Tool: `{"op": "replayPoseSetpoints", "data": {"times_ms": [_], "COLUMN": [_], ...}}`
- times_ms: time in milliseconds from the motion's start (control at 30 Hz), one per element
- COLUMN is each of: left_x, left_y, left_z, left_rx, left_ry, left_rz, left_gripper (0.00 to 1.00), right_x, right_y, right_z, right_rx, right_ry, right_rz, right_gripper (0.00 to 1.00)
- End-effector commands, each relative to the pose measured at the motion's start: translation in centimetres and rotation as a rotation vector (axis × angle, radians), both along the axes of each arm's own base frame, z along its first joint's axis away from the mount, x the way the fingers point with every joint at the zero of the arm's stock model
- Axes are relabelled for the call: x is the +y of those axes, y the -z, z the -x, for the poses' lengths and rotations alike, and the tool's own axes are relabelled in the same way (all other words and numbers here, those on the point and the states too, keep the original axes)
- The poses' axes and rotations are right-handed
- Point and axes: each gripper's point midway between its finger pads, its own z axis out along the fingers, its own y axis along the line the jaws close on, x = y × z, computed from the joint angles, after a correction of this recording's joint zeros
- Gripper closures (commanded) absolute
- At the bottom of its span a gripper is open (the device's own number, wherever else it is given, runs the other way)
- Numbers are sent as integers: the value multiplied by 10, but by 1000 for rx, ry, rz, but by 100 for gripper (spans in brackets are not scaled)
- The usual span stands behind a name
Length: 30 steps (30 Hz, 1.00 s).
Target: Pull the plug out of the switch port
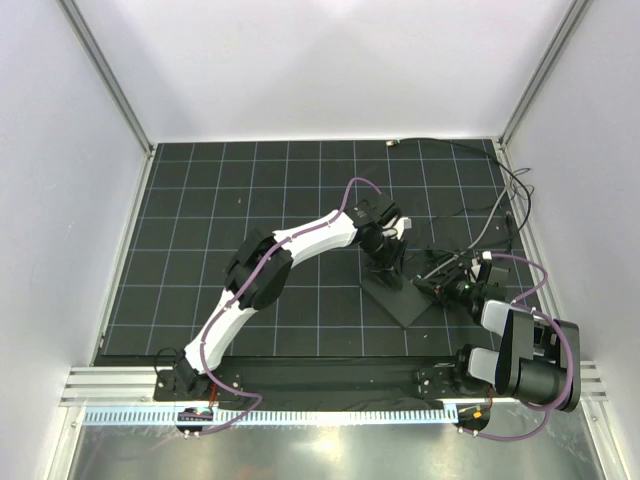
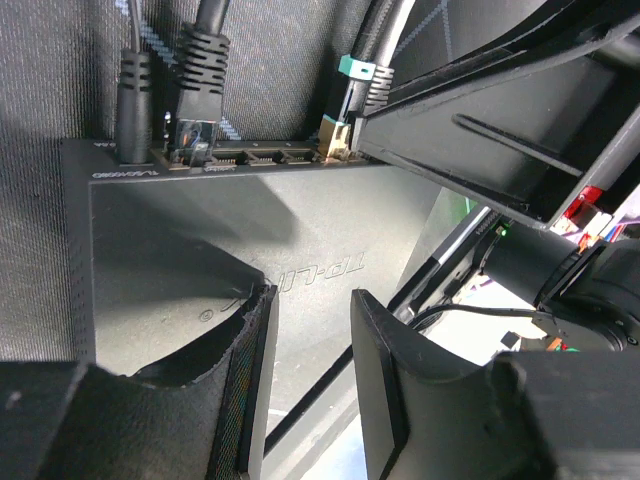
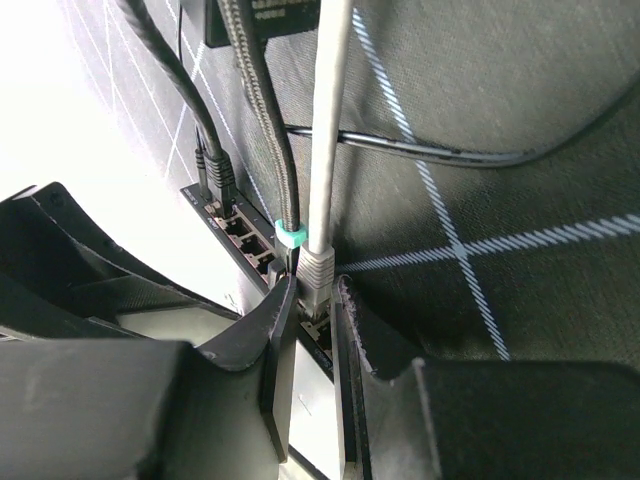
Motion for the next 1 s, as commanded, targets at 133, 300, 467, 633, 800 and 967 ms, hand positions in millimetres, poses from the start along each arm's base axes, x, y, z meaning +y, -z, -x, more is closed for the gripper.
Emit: {"op": "replayPoseSetpoints", "data": {"times_ms": [133, 300, 467, 633, 800, 967], "left_x": [9, 13, 13, 14, 15, 16], "left_y": [33, 34, 35, 36, 36, 37], "left_z": [-8, -6, -7, -7, -9, -7], "left_rx": [-26, -20, -12, -5, 1, 10], "left_ry": [1, 8, 11, 11, 9, 14], "left_rz": [-97, -109, -104, -103, -99, -100], "left_gripper": [60, 60, 60, 60, 60, 61], "right_x": [-10, -11, -10, -7, -6, -3], "right_y": [-18, -23, -20, -18, -11, -3], "right_z": [-32, -31, -23, -17, -9, -1], "right_rx": [-94, -99, -98, -99, -65, -38], "right_ry": [11, -2, 6, -10, -20, -24], "right_rz": [38, 23, 7, -2, 4, 1], "right_gripper": [83, 72, 66, 62, 65, 68]}}
